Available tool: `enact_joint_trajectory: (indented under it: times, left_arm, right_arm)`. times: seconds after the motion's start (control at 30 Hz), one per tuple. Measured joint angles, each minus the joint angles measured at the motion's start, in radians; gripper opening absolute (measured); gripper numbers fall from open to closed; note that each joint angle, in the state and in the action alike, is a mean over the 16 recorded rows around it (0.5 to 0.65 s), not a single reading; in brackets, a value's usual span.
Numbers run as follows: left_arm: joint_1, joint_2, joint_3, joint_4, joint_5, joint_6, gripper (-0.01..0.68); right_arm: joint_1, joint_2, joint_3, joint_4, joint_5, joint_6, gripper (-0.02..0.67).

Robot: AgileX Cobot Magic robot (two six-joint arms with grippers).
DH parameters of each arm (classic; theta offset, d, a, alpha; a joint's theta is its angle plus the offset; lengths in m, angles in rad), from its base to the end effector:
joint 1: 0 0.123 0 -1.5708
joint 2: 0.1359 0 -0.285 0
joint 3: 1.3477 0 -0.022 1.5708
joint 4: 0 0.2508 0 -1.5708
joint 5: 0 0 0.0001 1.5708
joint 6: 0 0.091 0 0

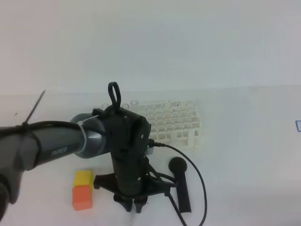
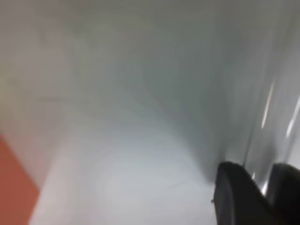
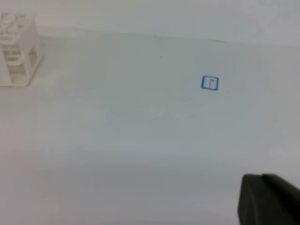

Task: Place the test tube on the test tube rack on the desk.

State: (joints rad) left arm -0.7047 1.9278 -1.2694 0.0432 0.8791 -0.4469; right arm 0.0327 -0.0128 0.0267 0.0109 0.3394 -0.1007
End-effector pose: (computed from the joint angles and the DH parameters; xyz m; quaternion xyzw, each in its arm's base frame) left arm 0.2828 -0.2365 0.1667 0.1409 0.9880 -0.0182 0.0600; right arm 0.0534 0.0021 0.1743 -0.0500 0.7931 -0.0161 0.6068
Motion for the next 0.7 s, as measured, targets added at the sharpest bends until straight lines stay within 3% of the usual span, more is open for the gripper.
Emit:
enact_joint_trajectory:
  times: [0.43, 0.7]
  left_arm:
    - [0.000, -0.344, 0.025, 0.063, -0.210, 0.141, 0.113]
    - [0.000, -0.535, 0.188, 0.078, -0.415, 0.200, 0.113]
  right_arm:
    - [0.000, 0.000, 0.000, 0.000, 0.000, 0.000, -0.001]
    - [0.000, 0.000, 0.000, 0.000, 0.000, 0.000, -0.001]
